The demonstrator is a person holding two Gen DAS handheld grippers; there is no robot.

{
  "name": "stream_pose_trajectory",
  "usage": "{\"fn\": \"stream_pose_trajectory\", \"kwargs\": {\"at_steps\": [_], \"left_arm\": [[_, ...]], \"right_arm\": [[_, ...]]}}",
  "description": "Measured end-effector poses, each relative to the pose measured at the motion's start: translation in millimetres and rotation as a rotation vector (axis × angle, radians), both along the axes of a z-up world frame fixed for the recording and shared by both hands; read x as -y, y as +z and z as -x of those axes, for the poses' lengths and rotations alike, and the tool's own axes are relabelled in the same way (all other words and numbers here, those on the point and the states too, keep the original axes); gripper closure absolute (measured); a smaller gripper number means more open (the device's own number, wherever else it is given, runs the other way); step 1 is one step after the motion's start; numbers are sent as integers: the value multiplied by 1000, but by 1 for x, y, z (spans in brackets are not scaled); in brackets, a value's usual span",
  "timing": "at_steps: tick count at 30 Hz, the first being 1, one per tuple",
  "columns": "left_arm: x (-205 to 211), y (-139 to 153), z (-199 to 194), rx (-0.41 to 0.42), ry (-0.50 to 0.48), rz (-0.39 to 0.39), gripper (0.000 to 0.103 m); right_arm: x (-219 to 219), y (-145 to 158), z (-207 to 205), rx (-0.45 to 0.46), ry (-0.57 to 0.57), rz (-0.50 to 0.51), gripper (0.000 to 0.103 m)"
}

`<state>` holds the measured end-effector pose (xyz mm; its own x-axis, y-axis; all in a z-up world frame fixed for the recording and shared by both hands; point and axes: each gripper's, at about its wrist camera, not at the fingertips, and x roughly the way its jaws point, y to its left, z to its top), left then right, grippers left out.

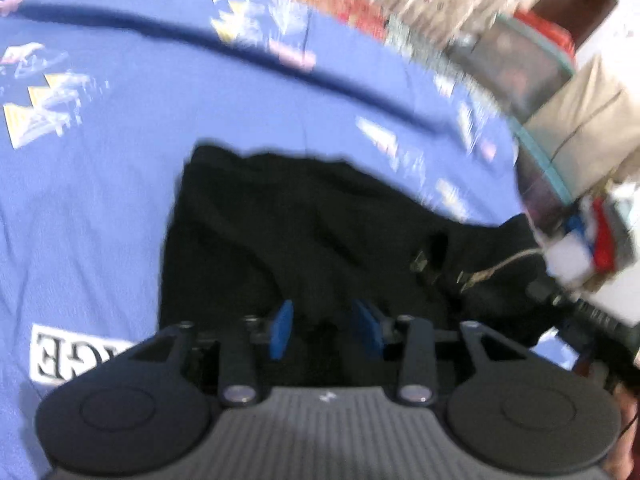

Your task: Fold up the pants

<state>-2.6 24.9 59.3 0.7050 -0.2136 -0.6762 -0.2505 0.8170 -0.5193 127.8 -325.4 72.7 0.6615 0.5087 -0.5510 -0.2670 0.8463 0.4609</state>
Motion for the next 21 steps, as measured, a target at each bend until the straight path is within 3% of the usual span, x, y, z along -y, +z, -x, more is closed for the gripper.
{"fn": "stream_pose_trajectory", "kwargs": {"at_steps": [1,4,8,11,13,15,17,21], "left_arm": [[-6,8,5,29,19,1,54],[-27,22,19,91,81,20,51],[-54,15,37,88,177,53,50],[-70,-4,48,33,222,107,50],[-72,-18,53,-11,241,118,50],[-74,-26,55,-30,241,130,50],[-75,-31,58,-26,235,153,50],[-78,-32,49,-19,219,162,48]], "right_arm": [[-13,8,5,34,40,19,78],[-56,30,19,131,169,61,78],[-128,41,43,221,399,127,78],[-183,23,59,224,556,232,77],[-214,-7,62,159,682,299,71],[-226,-24,74,195,738,361,57],[-223,-15,85,268,781,371,37],[-188,13,74,302,764,274,36]]}}
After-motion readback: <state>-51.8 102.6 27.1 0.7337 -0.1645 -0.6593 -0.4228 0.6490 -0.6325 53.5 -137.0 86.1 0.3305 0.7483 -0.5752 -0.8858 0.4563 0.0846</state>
